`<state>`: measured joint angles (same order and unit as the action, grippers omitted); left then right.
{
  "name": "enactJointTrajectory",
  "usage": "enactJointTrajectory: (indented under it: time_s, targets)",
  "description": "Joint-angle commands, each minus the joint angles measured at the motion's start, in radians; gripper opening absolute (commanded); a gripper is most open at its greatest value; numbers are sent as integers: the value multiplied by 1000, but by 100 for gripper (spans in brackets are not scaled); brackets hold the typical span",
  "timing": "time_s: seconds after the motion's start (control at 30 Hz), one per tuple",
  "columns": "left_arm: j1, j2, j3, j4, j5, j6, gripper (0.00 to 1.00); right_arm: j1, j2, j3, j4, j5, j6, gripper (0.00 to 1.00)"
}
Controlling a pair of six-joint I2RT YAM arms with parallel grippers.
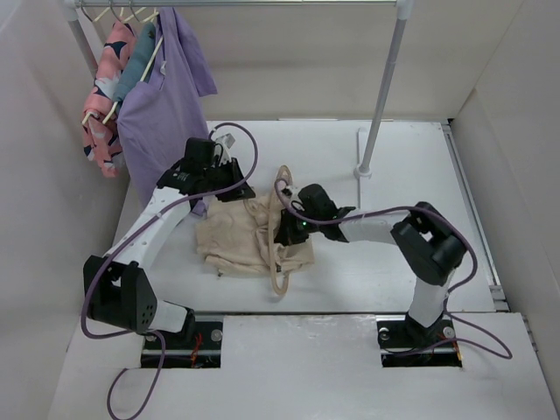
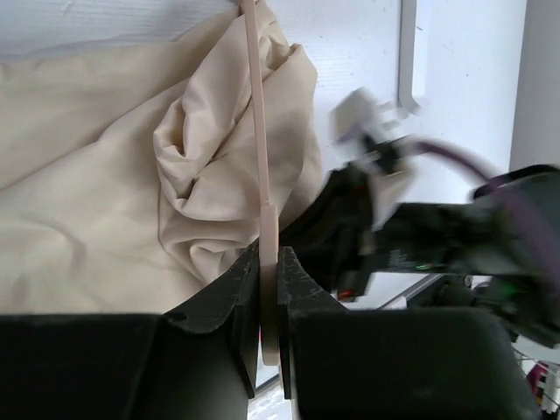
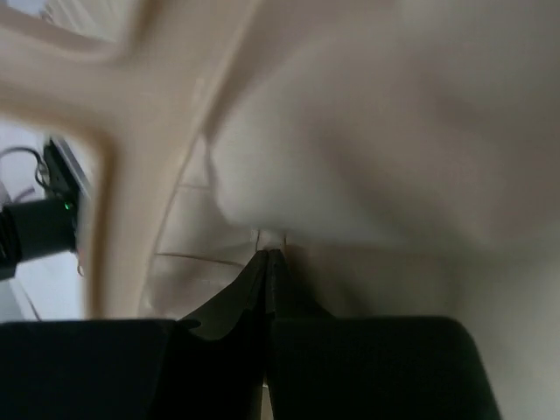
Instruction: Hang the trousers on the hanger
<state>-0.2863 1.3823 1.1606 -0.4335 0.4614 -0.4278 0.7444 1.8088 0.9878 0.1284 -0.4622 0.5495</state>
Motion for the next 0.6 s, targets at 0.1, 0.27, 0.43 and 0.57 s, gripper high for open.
enactJointTrajectory:
  time_s: [0.1,0.27,0.43,0.57]
  targets:
    - [-5,1,71,22,62,-62,0,35,119,95,71,-112,-33,4]
    - [-5,1,80,45,100,-85,0,-22,20,45,71,-90,-14,15]
    - [-5,1,80,26,72,-66,0,-80,-129,-34,-13,19,-31,38]
    - [-5,1,71,26,72,-66,0,-80,-210,-23,-124,106,-74,66]
